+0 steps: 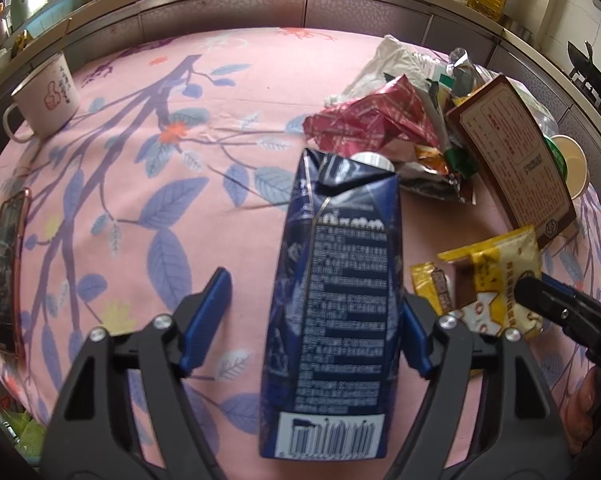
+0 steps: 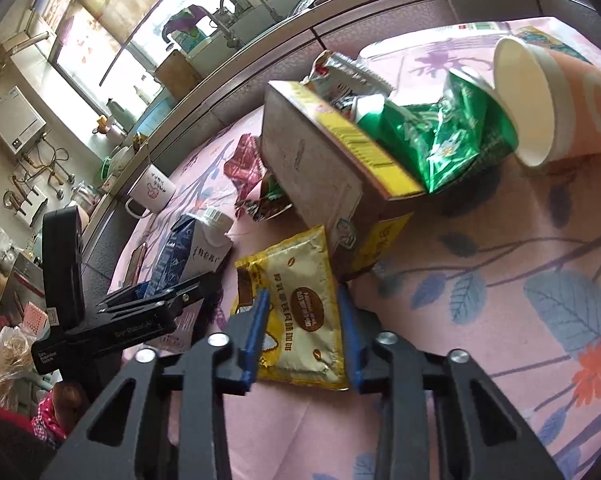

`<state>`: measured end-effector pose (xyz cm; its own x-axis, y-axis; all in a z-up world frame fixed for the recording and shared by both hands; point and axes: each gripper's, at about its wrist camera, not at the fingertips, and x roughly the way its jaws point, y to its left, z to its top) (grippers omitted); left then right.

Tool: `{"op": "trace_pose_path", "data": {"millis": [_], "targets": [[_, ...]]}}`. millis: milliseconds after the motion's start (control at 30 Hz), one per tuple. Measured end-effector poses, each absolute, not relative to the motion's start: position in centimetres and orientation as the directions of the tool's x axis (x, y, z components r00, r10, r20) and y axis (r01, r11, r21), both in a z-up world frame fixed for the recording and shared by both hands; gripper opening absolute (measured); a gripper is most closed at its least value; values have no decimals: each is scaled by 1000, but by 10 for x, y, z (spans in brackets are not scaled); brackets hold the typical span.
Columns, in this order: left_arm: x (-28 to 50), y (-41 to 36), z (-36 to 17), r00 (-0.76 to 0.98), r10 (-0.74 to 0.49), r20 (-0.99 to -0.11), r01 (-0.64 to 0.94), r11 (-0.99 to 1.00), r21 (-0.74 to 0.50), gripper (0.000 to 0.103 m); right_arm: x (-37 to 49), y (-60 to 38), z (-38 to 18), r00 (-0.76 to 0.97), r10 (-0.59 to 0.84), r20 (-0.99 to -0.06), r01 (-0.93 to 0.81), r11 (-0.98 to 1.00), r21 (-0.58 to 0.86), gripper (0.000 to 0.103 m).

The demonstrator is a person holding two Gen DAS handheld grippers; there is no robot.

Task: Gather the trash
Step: 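Carry carton and snack bag to the beige bin and open both grippers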

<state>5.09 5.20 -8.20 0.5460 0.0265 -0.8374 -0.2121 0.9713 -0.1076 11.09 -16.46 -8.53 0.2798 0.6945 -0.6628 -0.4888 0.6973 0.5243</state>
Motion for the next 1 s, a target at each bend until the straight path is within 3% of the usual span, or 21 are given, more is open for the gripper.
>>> {"op": "trace_pose_path", "data": {"millis": [33, 67, 333, 467, 633, 800, 1000], "targets": [[49, 51, -80, 555, 18, -832, -197, 974, -111, 51, 108, -163, -84, 266, 705, -657, -499, 684, 532, 9], [48, 50, -78, 555, 27, -832, -193, 976, -97, 49, 106, -163, -82, 254, 717, -650, -509, 670, 540, 5], [15, 50, -44, 658, -96, -747, -64, 981, -182, 48, 93, -187, -48, 233, 799, -555, -565, 576, 591, 0], [6, 29, -20, 672, -258, -694, 106, 961, -254, 48, 92, -222, -31, 272, 828, -491, -558, 551, 620, 0], [25, -38, 3, 640, -392, -661, 328, 917, -227, 48, 91, -294, -23, 414, 795, -443, -478, 604, 638, 0], [81, -143, 17, 515, -521, -680, 534, 816, -221, 48, 90, -408, -20, 659, 653, -373, -299, 683, 666, 0], [166, -306, 21, 353, -609, -711, 723, 659, -206, 48, 104, -538, -26, 882, 297, -365, 15, 759, 651, 0]]}}
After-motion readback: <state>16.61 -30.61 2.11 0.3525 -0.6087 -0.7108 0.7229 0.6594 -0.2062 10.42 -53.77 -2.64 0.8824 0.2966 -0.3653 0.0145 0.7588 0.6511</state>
